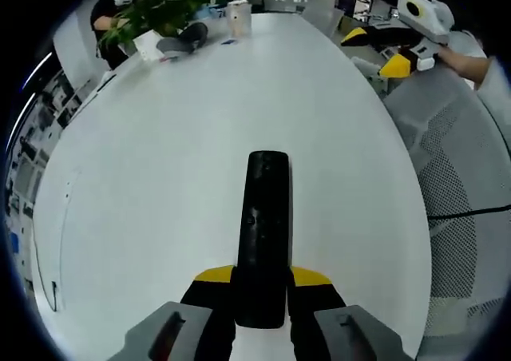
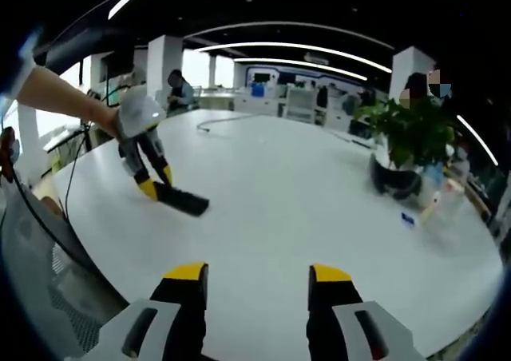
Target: Press the specified remote control buttons in sequence, fully releasing each button before pressing the next.
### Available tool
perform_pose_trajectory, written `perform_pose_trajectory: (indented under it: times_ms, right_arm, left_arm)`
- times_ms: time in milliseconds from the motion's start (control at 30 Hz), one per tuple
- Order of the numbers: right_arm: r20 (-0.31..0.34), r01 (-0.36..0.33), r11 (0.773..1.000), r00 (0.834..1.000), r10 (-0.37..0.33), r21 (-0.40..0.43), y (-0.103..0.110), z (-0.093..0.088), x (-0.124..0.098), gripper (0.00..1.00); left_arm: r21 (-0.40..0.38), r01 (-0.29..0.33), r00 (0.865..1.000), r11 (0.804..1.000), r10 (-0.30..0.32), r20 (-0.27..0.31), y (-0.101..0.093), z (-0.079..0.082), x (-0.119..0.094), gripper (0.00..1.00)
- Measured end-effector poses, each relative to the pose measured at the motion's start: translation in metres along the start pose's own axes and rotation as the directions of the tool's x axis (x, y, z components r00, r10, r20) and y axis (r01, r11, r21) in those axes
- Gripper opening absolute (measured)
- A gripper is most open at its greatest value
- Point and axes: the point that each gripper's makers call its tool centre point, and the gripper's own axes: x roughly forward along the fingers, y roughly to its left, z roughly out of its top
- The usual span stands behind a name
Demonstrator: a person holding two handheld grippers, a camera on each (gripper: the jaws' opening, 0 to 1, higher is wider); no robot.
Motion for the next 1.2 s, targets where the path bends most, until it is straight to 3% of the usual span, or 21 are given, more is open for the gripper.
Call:
perform_pose_trajectory:
  times_ms: [267, 1200]
  right_arm:
    - [0.042, -0.001, 1.0, 0.999, 0.001, 0.018, 0.0, 0.007, -0.002, 0.49]
    - [0.044, -0.004, 1.0, 0.999, 0.004, 0.0, 0.002, 0.009, -0.004, 0.49]
  left_arm:
    - [0.011, 0.006, 1.0, 1.0, -0.006, -0.003, -0.008, 0.0, 0.0, 0.23]
    - [0.045, 0.019, 1.0, 0.999, -0.018, -0.026, -0.035, -0.001, -0.002, 0.23]
